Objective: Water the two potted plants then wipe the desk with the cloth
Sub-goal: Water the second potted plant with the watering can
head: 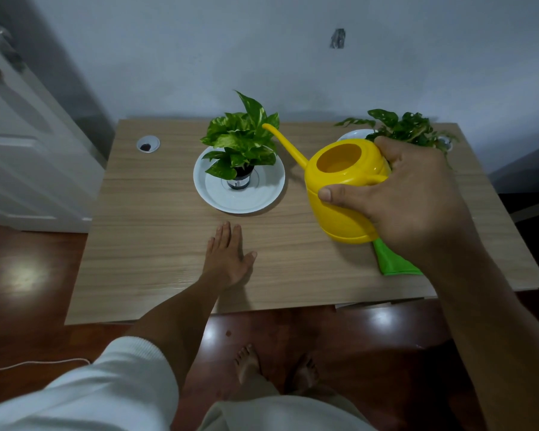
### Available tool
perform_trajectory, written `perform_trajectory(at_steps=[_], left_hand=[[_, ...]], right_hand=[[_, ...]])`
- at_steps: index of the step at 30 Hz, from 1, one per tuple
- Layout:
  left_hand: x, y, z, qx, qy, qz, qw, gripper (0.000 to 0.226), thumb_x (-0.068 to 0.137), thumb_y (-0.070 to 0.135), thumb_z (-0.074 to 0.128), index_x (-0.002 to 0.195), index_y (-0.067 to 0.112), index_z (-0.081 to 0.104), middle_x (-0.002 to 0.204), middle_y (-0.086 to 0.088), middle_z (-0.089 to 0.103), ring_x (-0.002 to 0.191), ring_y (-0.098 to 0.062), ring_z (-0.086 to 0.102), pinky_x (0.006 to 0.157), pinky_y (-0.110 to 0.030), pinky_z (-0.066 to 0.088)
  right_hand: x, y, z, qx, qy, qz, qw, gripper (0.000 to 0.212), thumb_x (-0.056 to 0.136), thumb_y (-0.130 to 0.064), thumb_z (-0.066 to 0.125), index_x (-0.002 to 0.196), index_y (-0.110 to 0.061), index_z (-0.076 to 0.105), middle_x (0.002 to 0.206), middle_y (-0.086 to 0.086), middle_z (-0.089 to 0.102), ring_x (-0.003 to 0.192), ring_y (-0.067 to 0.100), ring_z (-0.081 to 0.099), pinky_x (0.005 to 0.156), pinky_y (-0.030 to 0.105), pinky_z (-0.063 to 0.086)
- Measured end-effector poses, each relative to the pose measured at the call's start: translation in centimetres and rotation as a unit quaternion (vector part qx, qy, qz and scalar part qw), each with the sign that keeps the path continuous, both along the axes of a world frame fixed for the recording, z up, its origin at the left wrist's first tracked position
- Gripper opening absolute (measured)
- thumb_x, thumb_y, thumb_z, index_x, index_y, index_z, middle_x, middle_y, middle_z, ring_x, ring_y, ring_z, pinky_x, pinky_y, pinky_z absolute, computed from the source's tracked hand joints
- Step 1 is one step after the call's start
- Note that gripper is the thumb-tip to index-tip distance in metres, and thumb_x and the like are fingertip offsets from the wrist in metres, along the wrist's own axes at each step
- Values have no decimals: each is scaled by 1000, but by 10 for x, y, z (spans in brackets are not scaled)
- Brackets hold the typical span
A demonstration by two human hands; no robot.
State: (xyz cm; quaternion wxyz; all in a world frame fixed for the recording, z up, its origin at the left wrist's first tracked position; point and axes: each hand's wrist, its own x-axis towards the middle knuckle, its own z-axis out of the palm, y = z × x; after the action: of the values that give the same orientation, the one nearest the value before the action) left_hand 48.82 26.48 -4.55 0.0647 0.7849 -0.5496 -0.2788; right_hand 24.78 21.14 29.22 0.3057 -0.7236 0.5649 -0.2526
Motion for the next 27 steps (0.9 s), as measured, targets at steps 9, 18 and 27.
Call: perform_trajectory(at_steps=[9, 18, 27], left_hand=[[0, 1, -1, -4, 4, 3, 1000, 90, 97, 67, 40, 164, 22, -2, 172, -7, -12, 159, -24, -14, 129, -45, -5], [0, 1, -3, -6, 8, 5, 1000, 90, 98, 67, 39, 163, 22, -3, 172, -7, -14, 159, -23, -15, 129, -45, -5], [-1, 2, -3, -16, 10, 10, 1000, 90, 98, 66, 40, 164, 22, -1, 172, -7, -11, 159, -24, -13, 128, -45, -5]], right_hand=[[10, 1, 1, -2, -48, 10, 999, 56, 67, -47, 97, 116, -28, 75, 104, -9, 78, 95, 16, 73, 88, 44, 61], [18, 5, -3, 25, -70, 41, 996, 52, 64, -46, 99, 108, -30, 76, 98, -10, 78, 92, 14, 73, 86, 42, 61], [12, 7, -7, 37, -45, 42, 997, 53, 67, -43, 99, 112, -26, 77, 101, -8, 79, 95, 18, 74, 88, 48, 61]])
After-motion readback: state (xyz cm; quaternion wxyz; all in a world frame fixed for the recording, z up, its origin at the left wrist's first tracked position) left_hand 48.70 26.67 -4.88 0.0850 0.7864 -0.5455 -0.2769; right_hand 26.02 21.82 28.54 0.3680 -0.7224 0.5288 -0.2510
